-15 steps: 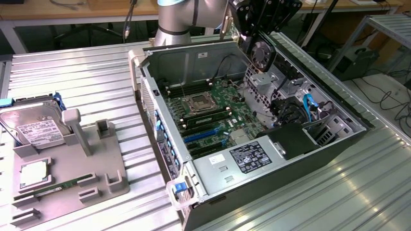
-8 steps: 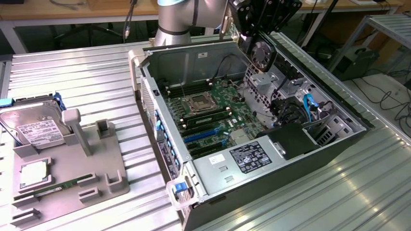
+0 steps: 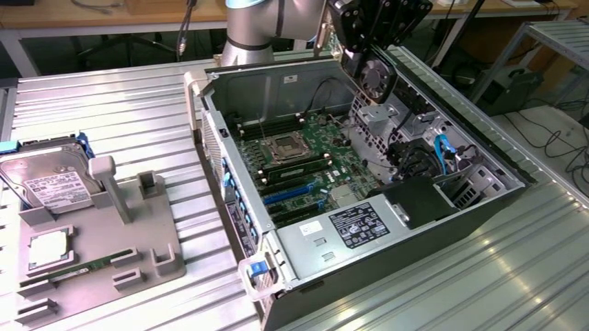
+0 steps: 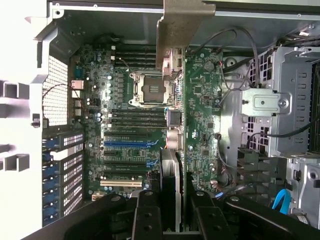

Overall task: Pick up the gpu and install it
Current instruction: 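Insert the gpu into the slot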

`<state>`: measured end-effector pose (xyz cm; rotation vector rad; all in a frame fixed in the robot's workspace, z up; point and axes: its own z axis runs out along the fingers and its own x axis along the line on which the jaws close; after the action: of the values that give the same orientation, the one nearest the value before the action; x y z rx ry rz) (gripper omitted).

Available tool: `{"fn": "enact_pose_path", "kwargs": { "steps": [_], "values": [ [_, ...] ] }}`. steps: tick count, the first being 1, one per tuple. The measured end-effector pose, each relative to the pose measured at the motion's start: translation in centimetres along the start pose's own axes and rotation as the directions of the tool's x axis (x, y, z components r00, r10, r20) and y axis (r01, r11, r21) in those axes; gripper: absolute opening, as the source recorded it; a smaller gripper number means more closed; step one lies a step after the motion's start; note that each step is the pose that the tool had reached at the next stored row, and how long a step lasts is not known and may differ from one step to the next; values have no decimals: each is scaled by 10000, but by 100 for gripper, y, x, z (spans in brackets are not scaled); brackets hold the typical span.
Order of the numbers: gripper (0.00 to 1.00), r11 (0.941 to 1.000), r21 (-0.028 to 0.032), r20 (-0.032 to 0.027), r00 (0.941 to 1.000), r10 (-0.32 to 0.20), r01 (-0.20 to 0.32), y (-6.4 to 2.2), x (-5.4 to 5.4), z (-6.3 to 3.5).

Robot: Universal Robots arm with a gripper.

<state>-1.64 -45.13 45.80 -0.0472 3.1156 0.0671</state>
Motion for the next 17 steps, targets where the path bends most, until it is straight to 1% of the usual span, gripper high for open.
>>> {"fn": "enact_pose_path", "kwargs": {
  "steps": [17],
  "values": [
    [28, 9992, -9, -17, 9992, -391, 391, -7, 0, -1]
  ]
}}
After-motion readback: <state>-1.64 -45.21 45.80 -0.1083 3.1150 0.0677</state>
